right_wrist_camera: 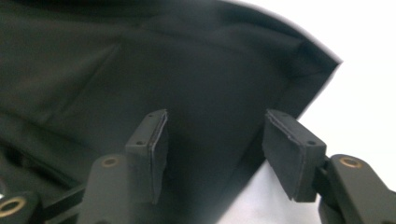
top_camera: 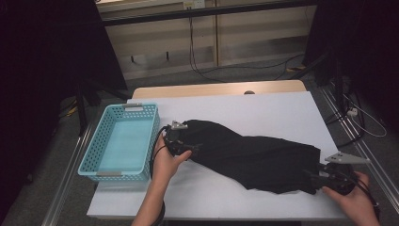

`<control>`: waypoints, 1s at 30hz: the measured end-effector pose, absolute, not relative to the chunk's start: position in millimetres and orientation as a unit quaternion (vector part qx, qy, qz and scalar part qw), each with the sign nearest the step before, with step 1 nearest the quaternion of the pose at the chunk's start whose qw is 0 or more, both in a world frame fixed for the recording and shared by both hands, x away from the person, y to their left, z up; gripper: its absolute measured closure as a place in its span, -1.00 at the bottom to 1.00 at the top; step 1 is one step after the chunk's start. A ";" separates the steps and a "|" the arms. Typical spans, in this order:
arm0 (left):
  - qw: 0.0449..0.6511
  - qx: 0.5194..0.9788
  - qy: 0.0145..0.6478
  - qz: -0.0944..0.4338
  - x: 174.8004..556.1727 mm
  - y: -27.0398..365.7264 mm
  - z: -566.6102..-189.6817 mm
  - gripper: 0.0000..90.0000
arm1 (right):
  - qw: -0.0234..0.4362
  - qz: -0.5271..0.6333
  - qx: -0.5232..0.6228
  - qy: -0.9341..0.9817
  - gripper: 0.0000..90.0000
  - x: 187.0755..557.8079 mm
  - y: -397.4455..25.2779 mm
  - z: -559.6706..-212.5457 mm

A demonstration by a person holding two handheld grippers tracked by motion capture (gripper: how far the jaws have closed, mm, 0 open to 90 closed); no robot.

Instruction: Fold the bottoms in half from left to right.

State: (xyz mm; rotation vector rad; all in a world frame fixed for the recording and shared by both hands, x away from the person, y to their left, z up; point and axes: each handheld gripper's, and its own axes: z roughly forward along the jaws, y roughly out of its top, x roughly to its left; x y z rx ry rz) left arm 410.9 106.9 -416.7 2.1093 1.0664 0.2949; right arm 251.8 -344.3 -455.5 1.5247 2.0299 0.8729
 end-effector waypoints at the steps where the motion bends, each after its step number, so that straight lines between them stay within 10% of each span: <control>1: 0.369 0.823 0.417 0.113 411.2 107.0 -417.0 -0.67 | 0.228 0.316 0.553 0.737 -0.06 251.5 -341.8 -455.5; 4: 0.372 0.822 0.415 0.114 410.7 106.1 -416.8 -0.68 | 0.231 0.313 0.549 0.740 0.06 251.7 -335.5 -455.1; 7: 0.372 0.824 0.412 0.111 409.9 105.7 -415.3 -0.68 | 0.227 0.316 0.538 0.748 0.77 253.8 -332.4 -452.9; 12: 0.363 0.831 0.405 0.118 409.4 105.0 -418.2 -0.68 | 0.229 0.325 0.532 0.748 0.96 263.0 -327.2 -447.8; 21: 0.364 0.834 0.400 0.107 410.2 100.7 -418.2 -0.68 | 0.203 0.362 0.490 0.767 0.86 277.4 -298.4 -444.7; 30: 0.364 0.835 0.397 0.112 408.9 100.6 -418.8 -0.68 | 0.201 0.375 0.499 0.755 0.04 274.5 -307.3 -440.8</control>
